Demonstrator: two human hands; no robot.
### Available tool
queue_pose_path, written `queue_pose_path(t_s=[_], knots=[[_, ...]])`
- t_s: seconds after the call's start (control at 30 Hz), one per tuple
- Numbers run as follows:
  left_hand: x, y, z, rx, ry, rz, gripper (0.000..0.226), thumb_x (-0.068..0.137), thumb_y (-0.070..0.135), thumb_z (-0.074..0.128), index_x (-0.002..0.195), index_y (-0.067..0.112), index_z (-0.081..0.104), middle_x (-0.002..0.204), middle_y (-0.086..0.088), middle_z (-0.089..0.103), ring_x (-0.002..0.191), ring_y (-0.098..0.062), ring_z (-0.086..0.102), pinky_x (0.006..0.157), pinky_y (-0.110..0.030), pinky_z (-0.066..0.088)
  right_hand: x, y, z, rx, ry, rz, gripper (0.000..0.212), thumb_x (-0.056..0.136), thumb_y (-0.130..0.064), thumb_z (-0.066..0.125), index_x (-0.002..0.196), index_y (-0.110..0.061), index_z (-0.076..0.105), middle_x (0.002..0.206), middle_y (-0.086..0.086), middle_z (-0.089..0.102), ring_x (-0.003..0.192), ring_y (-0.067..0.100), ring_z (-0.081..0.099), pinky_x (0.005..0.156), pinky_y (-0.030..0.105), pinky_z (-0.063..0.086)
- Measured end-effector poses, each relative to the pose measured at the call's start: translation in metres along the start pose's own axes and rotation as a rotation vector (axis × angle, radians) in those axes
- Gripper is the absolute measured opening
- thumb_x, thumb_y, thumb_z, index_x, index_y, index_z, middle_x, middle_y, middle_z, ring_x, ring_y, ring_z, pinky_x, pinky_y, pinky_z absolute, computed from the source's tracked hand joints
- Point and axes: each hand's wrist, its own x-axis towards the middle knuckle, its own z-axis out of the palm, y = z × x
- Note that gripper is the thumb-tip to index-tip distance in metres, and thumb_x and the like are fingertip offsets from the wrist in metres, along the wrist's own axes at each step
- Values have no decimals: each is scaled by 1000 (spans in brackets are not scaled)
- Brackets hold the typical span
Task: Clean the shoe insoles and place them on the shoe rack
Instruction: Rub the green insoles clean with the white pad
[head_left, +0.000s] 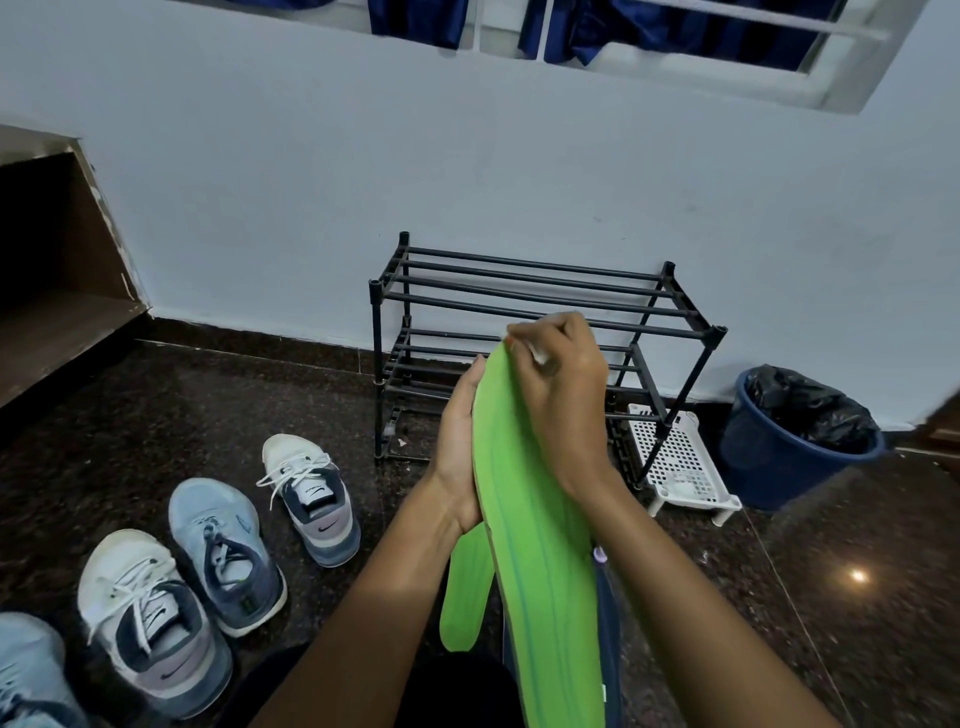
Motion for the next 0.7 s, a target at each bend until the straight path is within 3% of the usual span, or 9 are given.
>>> queue_pose_path(t_s=[0.07,0.13,0.2,0.27,0.3,0.37,0.43,0.57,0.7], knots=[[-2,1,2,-21,35,-9,57,95,53,35,99,12,75,103,-12,70,95,-24,67,89,-35,54,-7,-4,3,15,-6,-7,13,83,-1,59,92,-1,68,86,3,50,80,14,51,71,13,39],[-3,2,-1,-35,46,-21,64,92,59,36,116,10,68,128,-18,59,123,-35,50,112,-49,31,-25,-9,7,36,-63,9,14,83,-2,60,94,-4,69,87,1,52,81,6,49,74,12,39],[-2,1,-3,-26,32,-15,69,92,62,31,112,10,71,127,-15,61,125,-34,47,114,-51,26,-37,-11,8,44,-100,11,14,83,-3,61,94,-6,69,86,0,52,79,-2,47,75,9,37],[-2,3,-2,-61,32,-15,64,93,59,33,110,10,71,117,-14,66,110,-29,60,103,-44,44,-31,-7,5,26,-89,4,12,83,-2,61,93,-4,69,86,0,51,80,-1,47,74,8,36],[-3,4,0,-76,39,-4,60,94,55,34,102,10,74,104,-13,70,95,-25,67,88,-36,54,-23,-5,4,15,-68,7,12,83,-1,61,92,-2,68,86,1,51,80,4,49,72,8,36],[-3,3,1,-29,33,14,58,95,50,34,85,12,77,82,-8,72,71,-19,69,65,-26,57,-6,0,0,-11,-11,10,11,84,0,61,92,0,68,85,2,50,80,14,51,70,10,38],[-5,4,4,8,46,14,57,95,50,35,84,14,78,82,-7,72,70,-18,69,65,-26,56,2,5,-3,-39,28,2,12,84,0,60,93,0,68,86,2,50,80,18,53,70,16,41],[-6,3,4,32,50,8,58,95,50,34,81,14,78,79,-6,72,68,-17,68,65,-26,55,-15,13,-6,-59,48,32,13,85,-1,60,95,-1,67,88,0,49,83,17,53,72,15,41],[-6,4,3,54,39,6,65,96,51,30,73,13,78,72,-5,72,61,-15,68,56,-22,55,-37,17,-10,-83,6,76,14,85,0,60,97,-2,68,92,1,51,87,19,54,74,28,49]])
